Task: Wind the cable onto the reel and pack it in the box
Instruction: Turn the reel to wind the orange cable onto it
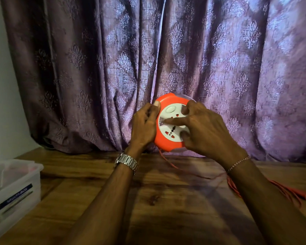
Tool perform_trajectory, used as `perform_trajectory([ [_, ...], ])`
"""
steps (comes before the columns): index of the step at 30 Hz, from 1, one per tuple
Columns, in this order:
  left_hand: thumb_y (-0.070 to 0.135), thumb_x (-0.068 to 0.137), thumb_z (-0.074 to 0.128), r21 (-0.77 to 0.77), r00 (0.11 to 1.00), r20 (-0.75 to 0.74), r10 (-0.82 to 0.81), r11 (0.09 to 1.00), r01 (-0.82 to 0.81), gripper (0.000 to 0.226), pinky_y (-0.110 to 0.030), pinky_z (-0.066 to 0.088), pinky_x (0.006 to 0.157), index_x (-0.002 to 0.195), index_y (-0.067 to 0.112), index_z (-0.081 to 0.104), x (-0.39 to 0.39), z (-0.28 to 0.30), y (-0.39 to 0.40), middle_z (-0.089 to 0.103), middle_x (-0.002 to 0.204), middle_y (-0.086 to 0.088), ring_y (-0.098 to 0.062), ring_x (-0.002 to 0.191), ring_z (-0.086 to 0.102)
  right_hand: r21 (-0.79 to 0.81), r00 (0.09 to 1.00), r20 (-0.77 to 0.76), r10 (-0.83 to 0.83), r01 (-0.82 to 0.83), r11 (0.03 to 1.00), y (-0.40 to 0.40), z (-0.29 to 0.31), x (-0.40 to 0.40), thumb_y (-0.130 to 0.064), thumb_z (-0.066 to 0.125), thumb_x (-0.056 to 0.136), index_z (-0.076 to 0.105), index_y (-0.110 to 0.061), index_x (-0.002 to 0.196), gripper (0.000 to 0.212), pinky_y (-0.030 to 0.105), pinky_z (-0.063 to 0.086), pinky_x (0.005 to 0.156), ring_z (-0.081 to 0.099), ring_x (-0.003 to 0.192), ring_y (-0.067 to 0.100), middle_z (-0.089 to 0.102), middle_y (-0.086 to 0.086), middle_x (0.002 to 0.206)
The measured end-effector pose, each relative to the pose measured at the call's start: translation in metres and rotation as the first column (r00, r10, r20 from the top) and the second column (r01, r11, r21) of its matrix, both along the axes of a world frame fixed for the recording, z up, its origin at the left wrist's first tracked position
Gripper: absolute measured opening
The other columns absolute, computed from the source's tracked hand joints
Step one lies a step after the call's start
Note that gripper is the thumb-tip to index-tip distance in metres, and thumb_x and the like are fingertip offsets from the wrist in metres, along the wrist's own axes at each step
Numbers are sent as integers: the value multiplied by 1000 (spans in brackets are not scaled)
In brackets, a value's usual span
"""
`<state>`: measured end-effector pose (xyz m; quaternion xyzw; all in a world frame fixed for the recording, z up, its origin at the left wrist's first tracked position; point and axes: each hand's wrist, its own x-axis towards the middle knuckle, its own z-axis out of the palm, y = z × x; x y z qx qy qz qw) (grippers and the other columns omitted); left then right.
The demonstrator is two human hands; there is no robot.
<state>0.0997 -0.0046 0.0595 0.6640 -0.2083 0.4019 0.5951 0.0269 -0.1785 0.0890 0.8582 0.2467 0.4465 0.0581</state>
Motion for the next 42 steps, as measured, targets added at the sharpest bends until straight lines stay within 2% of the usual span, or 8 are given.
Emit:
perform_trajectory([
  [10,47,98,52,2,1000,7,-14,1000,13,43,-50,37,60,65,21,43,-1,1,-1,46,60,3,-16,63,39,238,989,135,-55,21,971,5,-2,2,-77,52,65,65,-39,116,66,33,48,57,68,76,32,74,4,79],
  [14,54,96,52,0,1000,-2,-28,1000,28,44,-52,39,60,65,22,45,1,0,-1,49,61,0,-17,64,41,170,994,102,47,-64,983,2,2,-2,-62,62,76,68,-30,112,49,34,48,60,62,90,26,70,-3,88],
  [17,58,93,52,-15,1000,3,-22,1000,22,45,-44,35,59,61,27,47,2,0,0,47,57,9,-16,60,39,90,984,73,163,-169,981,-3,7,-2,-27,67,81,71,-28,99,19,33,48,60,53,97,25,65,-3,103],
  [20,57,94,52,-16,1000,9,-11,1000,11,45,-41,35,59,62,26,46,3,-1,1,48,58,8,-16,60,40,-9,981,-68,184,-185,983,-6,10,-1,-3,68,71,74,-37,93,40,33,48,69,49,111,27,59,-1,128],
  [24,56,94,52,0,1000,7,-2,1000,2,42,-43,34,56,60,32,50,1,0,-2,46,55,9,-15,59,40,-107,977,-184,105,-126,986,-3,9,-5,-28,75,67,68,-48,106,45,37,45,86,38,130,29,47,1,140],
  [30,48,97,54,7,1000,-3,-4,1000,4,42,-49,38,57,61,27,47,-3,1,-2,47,58,7,-15,60,41,-89,997,-53,47,-52,995,0,5,-4,-32,70,68,66,-53,106,44,37,45,75,50,109,27,55,0,126],
  [34,47,98,52,20,1000,-2,23,1000,-23,43,-53,42,62,63,22,44,-4,2,-2,49,61,1,-15,63,43,6,1000,12,11,-11,1000,1,-1,-2,-30,61,68,60,-55,114,53,35,47,67,54,100,27,55,2,108],
  [42,44,98,53,3,1000,-12,3,1000,-3,43,-41,37,57,62,22,43,-8,3,-3,48,57,6,-15,60,43,309,987,142,-78,31,950,8,-4,1,-78,52,62,69,-38,112,66,32,49,55,67,69,34,72,7,72],
])
